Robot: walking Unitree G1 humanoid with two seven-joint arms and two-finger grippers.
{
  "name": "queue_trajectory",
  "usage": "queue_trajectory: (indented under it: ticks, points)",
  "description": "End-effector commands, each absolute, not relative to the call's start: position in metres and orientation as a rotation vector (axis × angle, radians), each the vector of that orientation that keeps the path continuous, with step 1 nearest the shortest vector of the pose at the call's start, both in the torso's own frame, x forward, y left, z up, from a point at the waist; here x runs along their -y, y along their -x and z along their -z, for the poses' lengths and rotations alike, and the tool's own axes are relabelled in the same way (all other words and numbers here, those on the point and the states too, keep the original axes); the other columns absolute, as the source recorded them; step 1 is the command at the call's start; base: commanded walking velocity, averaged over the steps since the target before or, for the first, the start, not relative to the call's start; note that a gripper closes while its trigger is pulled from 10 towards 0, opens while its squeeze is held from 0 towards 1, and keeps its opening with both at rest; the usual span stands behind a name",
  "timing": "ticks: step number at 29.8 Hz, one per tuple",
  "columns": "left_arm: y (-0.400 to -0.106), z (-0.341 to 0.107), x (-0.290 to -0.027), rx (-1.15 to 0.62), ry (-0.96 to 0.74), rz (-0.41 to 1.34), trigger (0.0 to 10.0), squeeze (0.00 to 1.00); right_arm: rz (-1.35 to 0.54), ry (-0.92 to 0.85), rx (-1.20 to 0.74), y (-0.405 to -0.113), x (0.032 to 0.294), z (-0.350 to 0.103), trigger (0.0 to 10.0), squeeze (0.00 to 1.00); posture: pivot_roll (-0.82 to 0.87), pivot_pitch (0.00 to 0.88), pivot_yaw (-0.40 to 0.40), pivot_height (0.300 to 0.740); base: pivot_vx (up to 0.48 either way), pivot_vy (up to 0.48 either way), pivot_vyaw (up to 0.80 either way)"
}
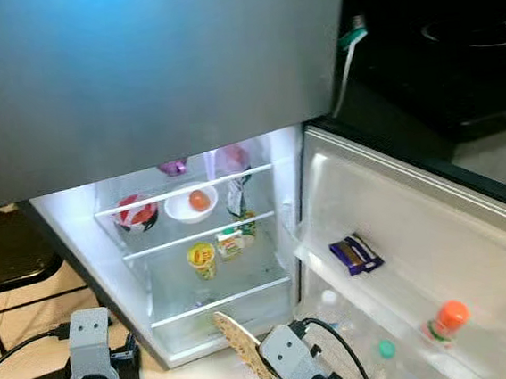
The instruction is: Restocking fridge
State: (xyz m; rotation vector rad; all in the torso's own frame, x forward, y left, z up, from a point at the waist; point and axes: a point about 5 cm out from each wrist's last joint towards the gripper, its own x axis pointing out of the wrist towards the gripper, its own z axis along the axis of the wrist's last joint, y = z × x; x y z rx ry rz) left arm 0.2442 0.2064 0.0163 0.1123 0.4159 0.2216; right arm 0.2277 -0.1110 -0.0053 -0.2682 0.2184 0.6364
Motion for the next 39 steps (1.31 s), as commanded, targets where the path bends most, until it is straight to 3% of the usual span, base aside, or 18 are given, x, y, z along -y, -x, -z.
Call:
queue_trajectory:
  ticks: [1,28,39]
  points:
    - [-0.2412,-0.0121,-0.2066,-0.442,-0.115,-0.229,10.0,0.00,-0.634,0.251,-0.221,-0.2270,0.1076,0.0057,10.0,0.00,-0.07,0.095,0.054,0.737,0.000,0.000,0.00]
    - [-0.2414,-0.0120,-0.2071,-0.436,-0.118,-0.241,10.0,0.00,-0.618,0.264,-0.221,-0.2283,0.1068,0.0060,10.0,0.00,-0.07,0.098,0.053,0.737,0.000,0.000,0.00]
    - [-0.2417,-0.0125,-0.2071,-0.432,-0.115,-0.246,10.0,0.00,-0.612,0.277,-0.218,-0.2288,0.1076,0.0060,10.0,0.00,-0.07,0.099,0.050,0.737,0.480,0.000,0.79]
